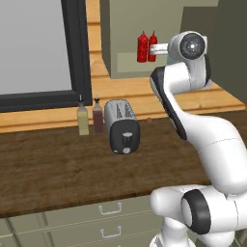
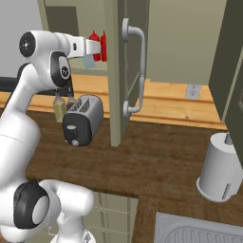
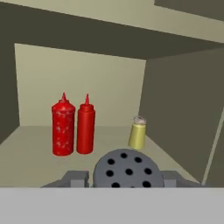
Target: Put the shaker and condiment bottle from the counter next to their counterparts in the cabinet.
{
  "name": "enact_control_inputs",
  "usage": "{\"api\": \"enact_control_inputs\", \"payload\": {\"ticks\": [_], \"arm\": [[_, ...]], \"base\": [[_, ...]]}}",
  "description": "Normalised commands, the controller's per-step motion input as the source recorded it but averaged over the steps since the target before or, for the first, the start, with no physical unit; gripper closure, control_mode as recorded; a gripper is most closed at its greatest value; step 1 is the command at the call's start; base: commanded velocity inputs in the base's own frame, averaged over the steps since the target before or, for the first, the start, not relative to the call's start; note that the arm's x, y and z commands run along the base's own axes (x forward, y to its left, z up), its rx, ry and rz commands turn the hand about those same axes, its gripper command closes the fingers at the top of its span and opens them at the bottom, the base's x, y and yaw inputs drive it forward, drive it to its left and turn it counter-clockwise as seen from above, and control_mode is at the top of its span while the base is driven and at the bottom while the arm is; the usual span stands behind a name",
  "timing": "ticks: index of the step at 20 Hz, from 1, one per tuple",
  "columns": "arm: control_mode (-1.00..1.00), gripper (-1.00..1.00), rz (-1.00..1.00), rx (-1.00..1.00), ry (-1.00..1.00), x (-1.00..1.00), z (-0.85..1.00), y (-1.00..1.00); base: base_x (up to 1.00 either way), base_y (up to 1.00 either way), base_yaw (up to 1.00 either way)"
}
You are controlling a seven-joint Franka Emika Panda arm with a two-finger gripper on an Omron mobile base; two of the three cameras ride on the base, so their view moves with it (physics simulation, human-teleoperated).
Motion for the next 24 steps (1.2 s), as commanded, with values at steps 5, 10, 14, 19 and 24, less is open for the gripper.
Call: {"api": "enact_control_inputs", "payload": {"ticks": [5,10,14,19,24], "arm": [[-1.00,1.00,-0.06,-0.07,0.06,0.00,-0.20,-0.35],[-1.00,1.00,0.00,-0.01,-0.09,0.12,-0.13,0.00],[-1.00,1.00,-0.01,0.00,-0.06,0.41,-0.37,-0.06],[-1.00,1.00,-0.10,0.06,0.17,0.55,-0.41,-0.27],[-1.00,1.00,0.00,0.01,0.01,0.09,0.00,0.00]], "base": [[0.00,0.00,0.00],[0.00,0.00,0.00],[0.00,0.00,0.00],[0.00,0.00,0.00],[0.00,0.00,0.00]]}}
